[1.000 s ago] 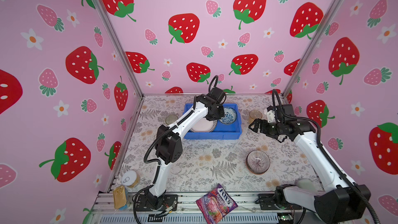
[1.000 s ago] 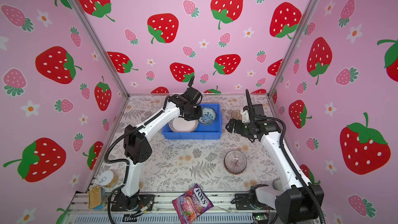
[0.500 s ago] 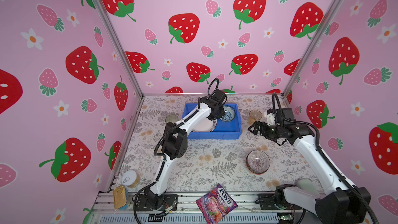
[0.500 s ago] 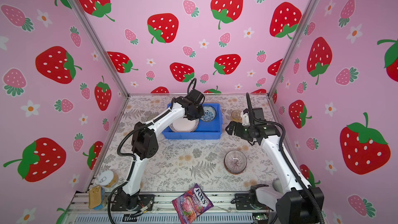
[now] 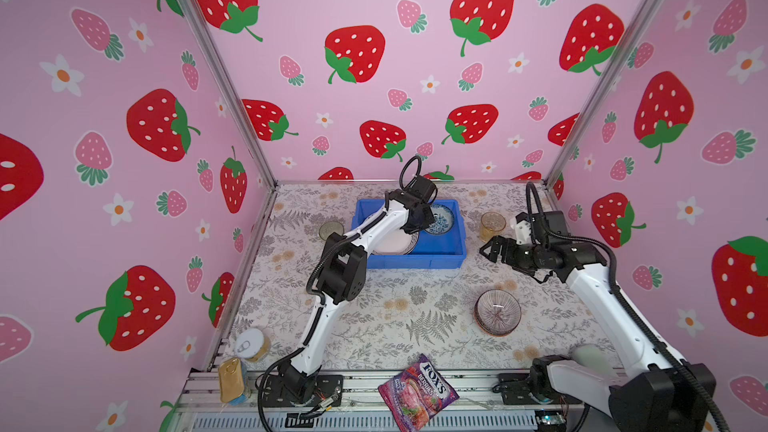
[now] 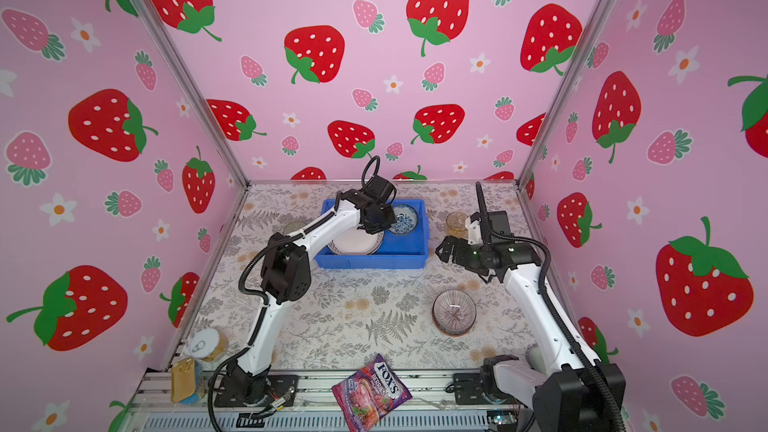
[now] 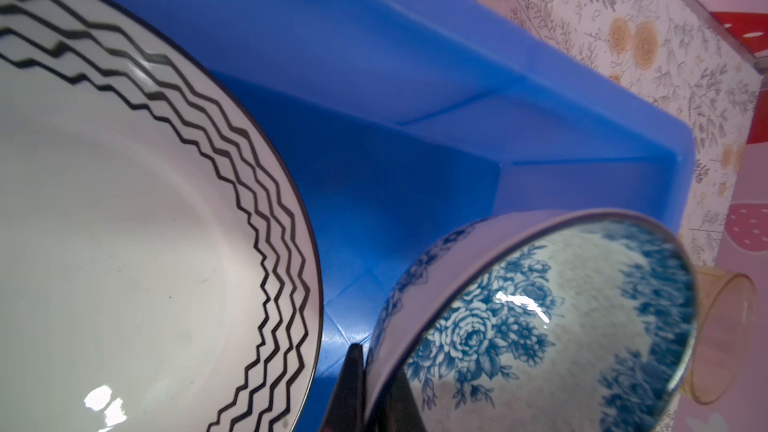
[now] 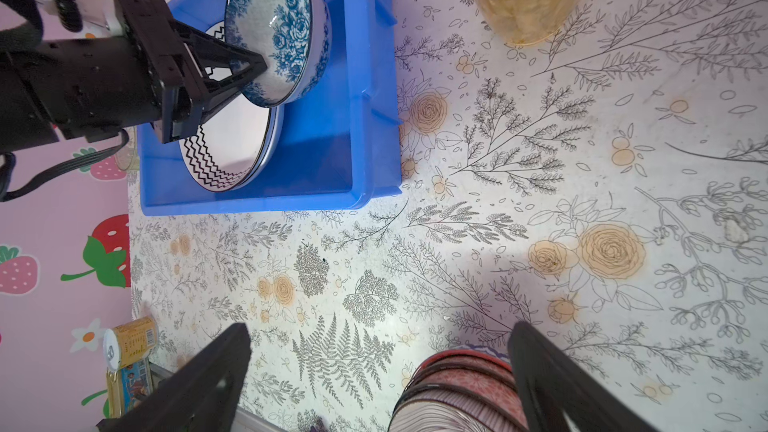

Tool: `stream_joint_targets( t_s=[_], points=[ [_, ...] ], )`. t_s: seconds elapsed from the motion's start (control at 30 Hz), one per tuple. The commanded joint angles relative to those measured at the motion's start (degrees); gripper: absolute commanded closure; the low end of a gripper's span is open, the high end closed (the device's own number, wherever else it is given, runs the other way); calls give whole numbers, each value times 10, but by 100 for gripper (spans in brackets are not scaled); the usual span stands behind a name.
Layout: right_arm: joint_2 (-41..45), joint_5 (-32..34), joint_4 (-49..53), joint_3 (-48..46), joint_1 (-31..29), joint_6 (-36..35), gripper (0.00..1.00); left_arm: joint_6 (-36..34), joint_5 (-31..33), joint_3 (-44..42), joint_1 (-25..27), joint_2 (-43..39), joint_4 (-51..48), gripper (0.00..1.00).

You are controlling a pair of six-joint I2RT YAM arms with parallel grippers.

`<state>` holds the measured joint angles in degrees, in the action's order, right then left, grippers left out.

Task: Place the mixed dishes into the plastic bin
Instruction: 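Lower the blue-floral bowl into the bin beside the zigzag plate with left gripper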

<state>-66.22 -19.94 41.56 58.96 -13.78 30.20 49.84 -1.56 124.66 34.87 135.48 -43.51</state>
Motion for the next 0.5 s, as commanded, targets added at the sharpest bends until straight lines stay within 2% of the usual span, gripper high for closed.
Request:
stream_joint_targets(
  t_s=[0.0,0.47],
  points=[
    [3,3,-3,-4,5,0,1,16,0,33,-2,-4,26,100],
    [-11,-3,-9,-9,8,-11,1,17,4,65,-3,33,10,100]
  ],
)
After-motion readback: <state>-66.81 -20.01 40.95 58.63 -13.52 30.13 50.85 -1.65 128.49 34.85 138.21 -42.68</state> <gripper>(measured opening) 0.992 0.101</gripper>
